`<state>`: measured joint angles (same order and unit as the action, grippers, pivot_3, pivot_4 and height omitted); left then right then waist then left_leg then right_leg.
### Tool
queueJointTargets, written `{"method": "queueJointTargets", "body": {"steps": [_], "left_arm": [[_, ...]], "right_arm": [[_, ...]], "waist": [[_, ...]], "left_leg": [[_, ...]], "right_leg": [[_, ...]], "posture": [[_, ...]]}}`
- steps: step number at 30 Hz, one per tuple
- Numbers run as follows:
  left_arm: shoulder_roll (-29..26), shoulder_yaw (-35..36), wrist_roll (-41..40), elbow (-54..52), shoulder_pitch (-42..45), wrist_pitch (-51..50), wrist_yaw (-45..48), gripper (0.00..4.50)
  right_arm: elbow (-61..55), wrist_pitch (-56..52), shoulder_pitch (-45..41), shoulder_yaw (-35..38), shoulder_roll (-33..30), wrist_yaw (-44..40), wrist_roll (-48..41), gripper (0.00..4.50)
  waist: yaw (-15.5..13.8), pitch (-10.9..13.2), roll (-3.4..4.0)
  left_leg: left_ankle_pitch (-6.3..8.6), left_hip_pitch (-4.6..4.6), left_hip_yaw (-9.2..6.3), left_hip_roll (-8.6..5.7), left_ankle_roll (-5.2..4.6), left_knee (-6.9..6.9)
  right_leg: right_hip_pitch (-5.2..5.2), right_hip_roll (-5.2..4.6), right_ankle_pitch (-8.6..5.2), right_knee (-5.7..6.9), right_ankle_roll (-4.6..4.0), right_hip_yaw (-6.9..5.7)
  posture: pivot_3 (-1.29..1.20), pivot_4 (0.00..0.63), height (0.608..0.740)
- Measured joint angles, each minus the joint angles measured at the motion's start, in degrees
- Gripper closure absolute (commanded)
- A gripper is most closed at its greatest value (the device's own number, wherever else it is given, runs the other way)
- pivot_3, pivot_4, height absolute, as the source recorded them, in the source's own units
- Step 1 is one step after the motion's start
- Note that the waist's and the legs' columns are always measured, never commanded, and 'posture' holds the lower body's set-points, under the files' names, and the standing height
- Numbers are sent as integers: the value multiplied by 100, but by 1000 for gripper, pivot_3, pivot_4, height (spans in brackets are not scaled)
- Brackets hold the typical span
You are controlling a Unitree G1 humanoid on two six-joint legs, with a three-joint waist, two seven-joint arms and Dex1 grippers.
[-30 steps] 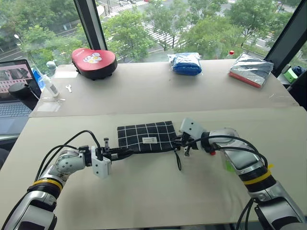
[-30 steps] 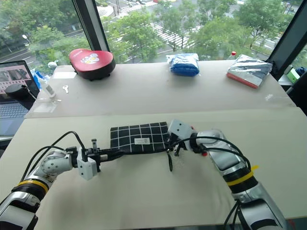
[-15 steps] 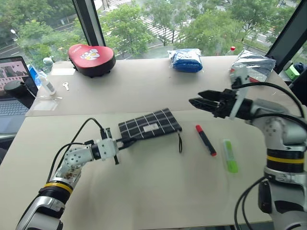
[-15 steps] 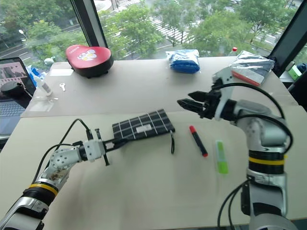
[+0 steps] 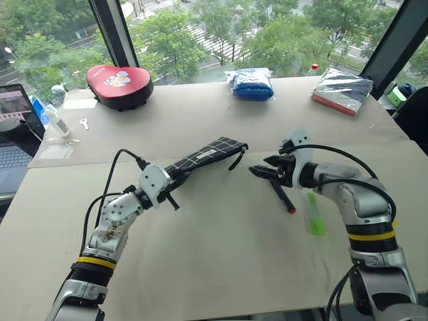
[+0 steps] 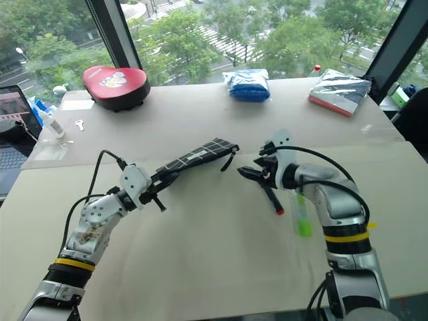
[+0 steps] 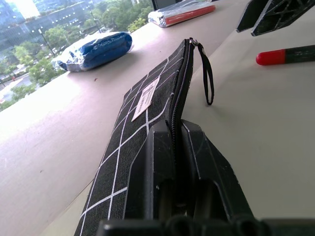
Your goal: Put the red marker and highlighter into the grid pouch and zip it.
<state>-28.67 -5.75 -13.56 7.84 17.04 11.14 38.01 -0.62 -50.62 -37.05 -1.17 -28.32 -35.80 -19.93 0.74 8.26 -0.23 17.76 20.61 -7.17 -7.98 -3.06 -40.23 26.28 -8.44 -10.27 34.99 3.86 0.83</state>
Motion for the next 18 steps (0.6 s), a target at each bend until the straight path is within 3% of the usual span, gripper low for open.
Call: {"method": "queueJointTargets", "body": {"steps": [18], "left_arm": [[349,138,124,-261,-208,-169,-26,4500]], "right_arm": [[1328,435,-686,-250,910,201,331,960]], "waist": [[20,0,0]], "left_leg": [[1,1,-1,0,-1,1]], "right_leg": [[0,1,2,3,1,-2]], "posture": [[0,150,740]]}}
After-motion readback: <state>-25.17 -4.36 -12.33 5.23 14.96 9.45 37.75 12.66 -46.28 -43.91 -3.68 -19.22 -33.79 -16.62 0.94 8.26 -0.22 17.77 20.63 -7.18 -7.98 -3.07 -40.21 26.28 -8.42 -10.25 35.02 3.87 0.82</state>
